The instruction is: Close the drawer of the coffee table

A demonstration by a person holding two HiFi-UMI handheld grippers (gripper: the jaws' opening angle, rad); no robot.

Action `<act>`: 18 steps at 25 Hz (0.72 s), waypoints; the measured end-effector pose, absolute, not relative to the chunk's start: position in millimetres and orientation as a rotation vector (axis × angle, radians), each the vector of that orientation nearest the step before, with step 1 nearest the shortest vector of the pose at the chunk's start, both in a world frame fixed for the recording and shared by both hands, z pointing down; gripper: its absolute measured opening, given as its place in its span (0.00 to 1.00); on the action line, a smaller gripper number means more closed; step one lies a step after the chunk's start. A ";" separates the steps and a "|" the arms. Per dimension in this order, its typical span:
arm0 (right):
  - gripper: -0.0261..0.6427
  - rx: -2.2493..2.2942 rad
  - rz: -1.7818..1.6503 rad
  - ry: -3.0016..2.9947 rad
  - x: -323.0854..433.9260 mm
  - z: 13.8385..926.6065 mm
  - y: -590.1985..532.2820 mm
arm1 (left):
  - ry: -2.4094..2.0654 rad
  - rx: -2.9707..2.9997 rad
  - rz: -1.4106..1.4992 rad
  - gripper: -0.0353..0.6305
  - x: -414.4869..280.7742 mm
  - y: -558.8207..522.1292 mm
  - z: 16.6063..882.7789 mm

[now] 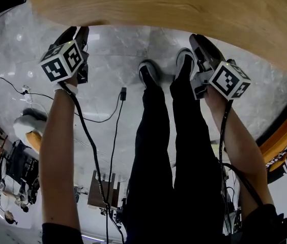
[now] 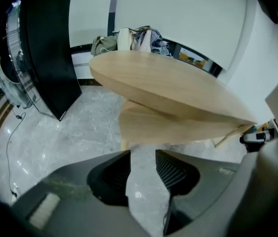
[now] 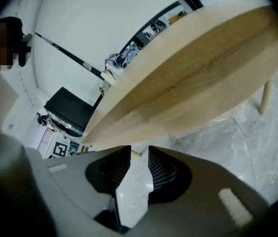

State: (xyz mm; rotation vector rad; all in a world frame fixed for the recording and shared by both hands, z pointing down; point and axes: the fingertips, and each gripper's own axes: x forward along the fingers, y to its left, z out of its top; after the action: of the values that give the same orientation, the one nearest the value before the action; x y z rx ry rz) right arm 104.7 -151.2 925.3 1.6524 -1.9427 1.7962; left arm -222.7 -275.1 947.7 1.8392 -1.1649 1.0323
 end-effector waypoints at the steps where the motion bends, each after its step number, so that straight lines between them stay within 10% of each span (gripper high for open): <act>1: 0.21 1.614 1.795 -1.941 102.8 920.0 -138.9 | -1.154 1.825 1.049 0.30 -223.2 -261.3 945.2; 18: 0.12 1.414 1.407 -2.376 64.8 588.4 -145.6 | -0.787 2.175 0.657 0.30 -24.0 -87.9 613.6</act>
State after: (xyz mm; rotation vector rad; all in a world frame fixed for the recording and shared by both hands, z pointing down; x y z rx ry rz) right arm 64.8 -145.6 588.4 1.4144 -2.3758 1.4072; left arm -24.0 -87.9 613.6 2.1753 -0.7870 0.6567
